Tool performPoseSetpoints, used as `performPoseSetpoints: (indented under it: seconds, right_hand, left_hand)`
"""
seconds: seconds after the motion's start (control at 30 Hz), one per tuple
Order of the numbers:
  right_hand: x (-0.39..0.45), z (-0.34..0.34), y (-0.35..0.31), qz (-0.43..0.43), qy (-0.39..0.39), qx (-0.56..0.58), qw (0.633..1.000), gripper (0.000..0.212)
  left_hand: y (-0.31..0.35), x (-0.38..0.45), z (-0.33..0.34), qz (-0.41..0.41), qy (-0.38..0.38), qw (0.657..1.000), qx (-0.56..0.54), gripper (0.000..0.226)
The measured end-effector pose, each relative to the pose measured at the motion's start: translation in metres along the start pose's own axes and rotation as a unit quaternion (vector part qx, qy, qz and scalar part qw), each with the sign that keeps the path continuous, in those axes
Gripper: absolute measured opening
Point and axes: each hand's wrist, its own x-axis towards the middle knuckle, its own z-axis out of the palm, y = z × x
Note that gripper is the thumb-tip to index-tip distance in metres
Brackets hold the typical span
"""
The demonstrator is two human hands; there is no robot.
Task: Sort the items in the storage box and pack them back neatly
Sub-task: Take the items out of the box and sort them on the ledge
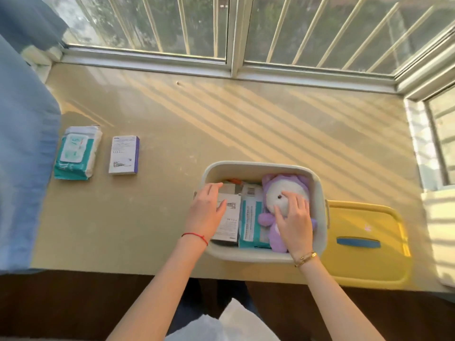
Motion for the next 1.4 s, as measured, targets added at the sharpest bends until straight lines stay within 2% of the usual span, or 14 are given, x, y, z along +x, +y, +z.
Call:
performPoseSetpoints:
  seconds: [0.1, 0.23, 0.37, 0.43, 0.57, 0.7, 0.77, 0.87, 1.0, 1.17, 1.4]
  right_hand:
    - [0.001, -0.007, 0.020, 0.058, 0.040, 0.002, 0.998, 0.053]
    - [0.005, -0.003, 0.038, 0.098, -0.003, 0.010, 0.995, 0.075]
    - [0.005, 0.007, 0.042, 0.090, -0.028, -0.064, 0.994, 0.100]
    - [0.002, 0.012, 0.042, 0.089, -0.041, -0.103, 0.990, 0.103]
    - [0.002, 0.015, 0.038, 0.114, -0.057, -0.110, 0.986, 0.101]
    - [0.003, 0.013, 0.037, 0.125, -0.071, -0.090, 0.985, 0.103]
    - [0.005, 0.012, 0.038, 0.139, -0.064, -0.052, 0.987, 0.107]
    - [0.006, 0.012, 0.039, 0.163, -0.042, -0.001, 0.986, 0.111]
    - [0.002, 0.008, 0.035, 0.155, -0.013, 0.037, 0.987, 0.103]
    - [-0.003, -0.014, 0.010, 0.129, 0.027, 0.106, 0.986, 0.100]
    - [-0.010, -0.034, -0.085, 0.089, 0.028, 0.216, 0.972, 0.101]
  left_hand:
    - [0.006, 0.008, 0.030, -0.050, -0.032, 0.998, 0.035, 0.052]
    - [0.007, 0.012, 0.061, -0.137, -0.072, 0.985, 0.071, 0.063]
    - [0.003, 0.013, 0.082, -0.184, -0.050, 0.974, 0.119, 0.078]
    - [0.002, 0.012, 0.090, -0.196, -0.046, 0.970, 0.138, 0.084]
    - [0.004, 0.008, 0.097, -0.205, -0.035, 0.967, 0.146, 0.095]
    - [0.001, 0.007, 0.095, -0.208, 0.007, 0.975, 0.075, 0.109]
    - [-0.004, 0.007, 0.094, -0.216, 0.022, 0.975, 0.043, 0.106]
    - [-0.009, 0.005, 0.092, -0.193, 0.022, 0.980, 0.032, 0.081]
    - [-0.004, 0.001, 0.081, -0.160, 0.032, 0.986, -0.036, 0.066]
    - [-0.001, -0.004, 0.043, -0.115, 0.075, 0.981, -0.135, 0.066]
    - [-0.032, -0.019, -0.069, -0.139, 0.165, 0.944, -0.250, 0.064]
